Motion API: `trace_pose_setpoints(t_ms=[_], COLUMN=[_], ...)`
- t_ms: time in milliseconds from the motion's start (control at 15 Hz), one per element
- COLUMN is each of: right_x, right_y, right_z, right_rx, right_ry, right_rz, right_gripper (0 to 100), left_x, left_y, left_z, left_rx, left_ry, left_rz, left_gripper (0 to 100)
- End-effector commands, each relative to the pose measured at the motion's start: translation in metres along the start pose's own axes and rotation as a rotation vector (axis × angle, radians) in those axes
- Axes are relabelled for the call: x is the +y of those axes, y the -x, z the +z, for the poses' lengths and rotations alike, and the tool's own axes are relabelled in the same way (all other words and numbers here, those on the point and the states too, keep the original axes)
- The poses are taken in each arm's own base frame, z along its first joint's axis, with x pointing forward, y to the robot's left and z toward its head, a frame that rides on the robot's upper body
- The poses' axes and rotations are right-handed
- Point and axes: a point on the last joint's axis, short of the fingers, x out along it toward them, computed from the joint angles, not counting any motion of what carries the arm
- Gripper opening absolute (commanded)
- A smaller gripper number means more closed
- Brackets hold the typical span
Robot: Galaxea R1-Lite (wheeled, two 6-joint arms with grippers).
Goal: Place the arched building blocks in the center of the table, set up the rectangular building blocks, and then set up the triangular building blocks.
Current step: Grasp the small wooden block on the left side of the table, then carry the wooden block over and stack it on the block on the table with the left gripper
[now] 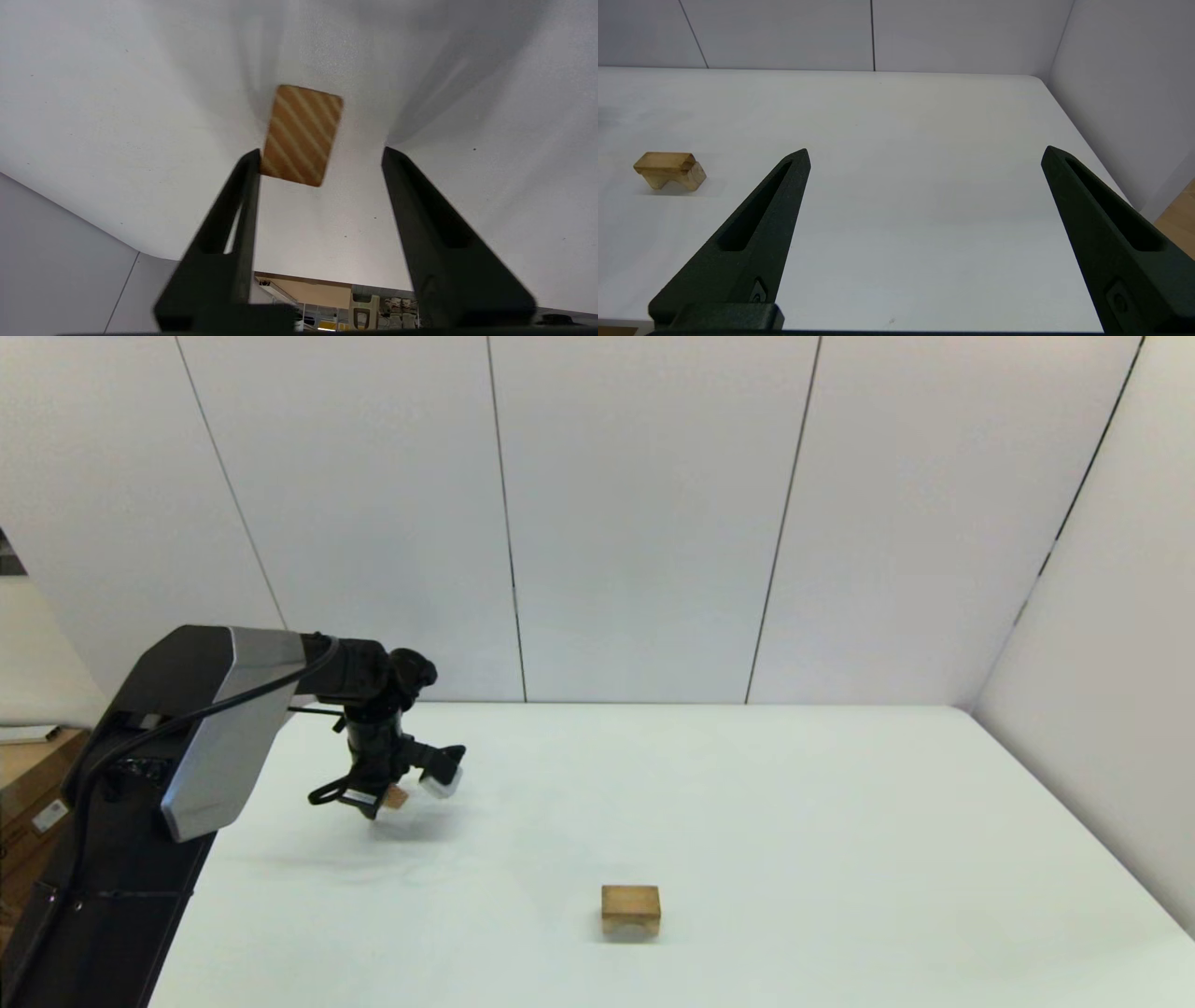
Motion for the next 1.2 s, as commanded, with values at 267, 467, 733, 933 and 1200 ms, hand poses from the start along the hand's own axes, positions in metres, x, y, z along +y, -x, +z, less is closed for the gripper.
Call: trace_pose_setpoints(t_ms=[267,467,733,933,1200], right_x=[0.0,0.0,0.0,0.0,0.0], right_y=[0.0,0.0,0.0,0.0,0.0], right_z=[0.0,0.0,0.0,0.0,0.0], right_rx=[-0.001,-0.001,-0.001,-0.001,-0.001], right_ry=[0.0,0.0,0.0,0.0,0.0], right_rz=[0.0,0.0,-0.001,0.0,0.0], right_gripper=[100,100,100,100,100], left_x=[0.0,0.0,-0.004,-0.01,-0.019], left_y=[0.001,0.014,0.048,0.074,0.107], left_z=[0.0,-0.004,-0.015,-0.021,-0.02], left_rx=[0.001,-0.005,-0.017,-0.063,-0.134], left_ry=[-0.002,0.056,0.133,0.17,0.154], left_rz=[-0.003,0.019,0.033,0.031,0.037], left_gripper=[0,0,0,0,0])
